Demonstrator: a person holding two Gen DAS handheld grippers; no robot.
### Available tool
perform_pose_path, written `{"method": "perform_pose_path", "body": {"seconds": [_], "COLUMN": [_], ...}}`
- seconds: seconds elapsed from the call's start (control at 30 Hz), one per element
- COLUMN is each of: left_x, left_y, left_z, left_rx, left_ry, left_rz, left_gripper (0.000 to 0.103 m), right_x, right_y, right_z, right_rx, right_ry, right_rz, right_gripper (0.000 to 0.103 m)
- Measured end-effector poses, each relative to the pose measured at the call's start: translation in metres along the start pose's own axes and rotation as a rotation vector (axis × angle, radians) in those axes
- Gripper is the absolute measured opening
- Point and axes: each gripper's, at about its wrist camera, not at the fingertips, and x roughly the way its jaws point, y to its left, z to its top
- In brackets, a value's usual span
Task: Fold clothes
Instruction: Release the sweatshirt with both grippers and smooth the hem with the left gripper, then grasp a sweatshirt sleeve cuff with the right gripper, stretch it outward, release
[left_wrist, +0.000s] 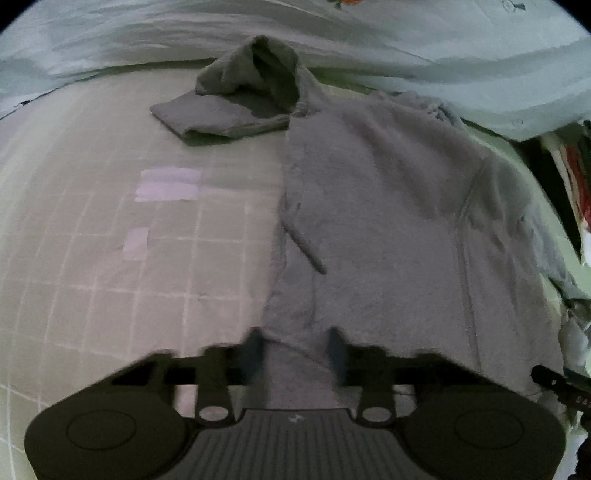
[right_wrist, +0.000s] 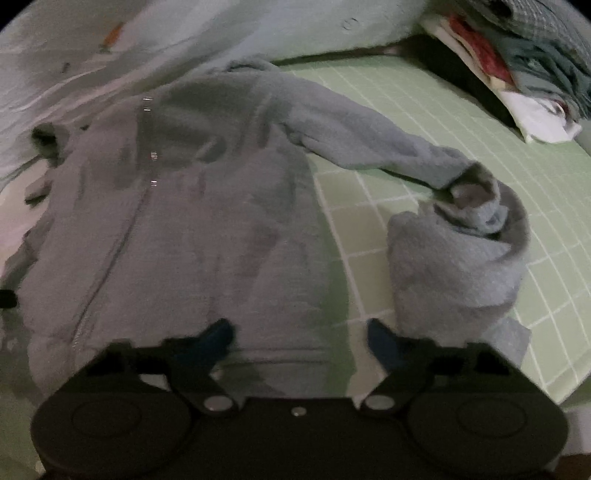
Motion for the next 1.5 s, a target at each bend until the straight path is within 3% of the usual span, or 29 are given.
{"method": "perform_pose_path", "body": {"seconds": [0.03, 0.13, 0.3, 0.5, 0.63, 0.73, 0.87, 1.03, 1.17, 1.27, 1.33, 1.4, 1.5], "left_x": [-0.001, -0.007, -0.025, -0.039, -0.047, -0.055, -0.06, -0.044, -0.025, -0.011, -0.003, 0.002, 0.007], "left_y": [0.0, -0.003, -0.014, -0.027, -0.035, -0.042, -0.058, -0.089, -0.112, -0.119, -0.122, -0.125, -0.127], "left_z": [-0.002, -0.01, -0.036, -0.045, -0.05, -0.052, -0.043, -0.037, -0.042, -0.045, -0.047, -0.049, -0.05], "left_rx": [-0.002, -0.003, 0.001, -0.07, -0.118, -0.156, -0.215, -0.157, -0.119, -0.125, -0.128, -0.13, -0.133], "left_ry": [0.002, 0.009, 0.033, -0.002, -0.026, -0.057, -0.108, -0.079, -0.034, 0.007, 0.035, 0.051, 0.059], "left_rz": [-0.004, -0.005, 0.035, 0.116, 0.17, 0.206, 0.204, 0.174, 0.192, 0.184, 0.186, 0.197, 0.208], "left_gripper": [0.017, 0.014, 0.014, 0.022, 0.038, 0.055, 0.066, 0.066, 0.066, 0.067, 0.068, 0.071, 0.075], "right_x": [-0.002, -0.003, -0.002, -0.002, -0.015, -0.022, -0.02, -0.012, -0.005, 0.0, 0.002, 0.0, -0.003], "right_y": [0.003, 0.008, 0.0, -0.014, -0.037, -0.06, -0.091, -0.138, -0.162, -0.162, -0.162, -0.161, -0.163], "right_z": [-0.001, 0.001, 0.006, 0.017, 0.035, 0.048, 0.056, 0.056, 0.056, 0.054, 0.054, 0.056, 0.07], "right_rx": [-0.016, -0.063, -0.079, -0.105, -0.054, -0.004, 0.06, 0.169, 0.239, 0.195, 0.174, 0.14, 0.069], "right_ry": [-0.006, -0.004, 0.009, 0.026, -0.06, -0.118, -0.141, -0.103, -0.07, -0.05, -0.043, -0.054, -0.105], "right_rz": [0.014, 0.028, 0.065, 0.082, 0.057, -0.01, -0.106, -0.148, -0.086, -0.047, 0.001, 0.014, -0.025], "right_gripper": [0.054, 0.041, 0.039, 0.06, 0.069, 0.072, 0.072, 0.073, 0.074, 0.066, 0.036, 0.02, 0.013]}}
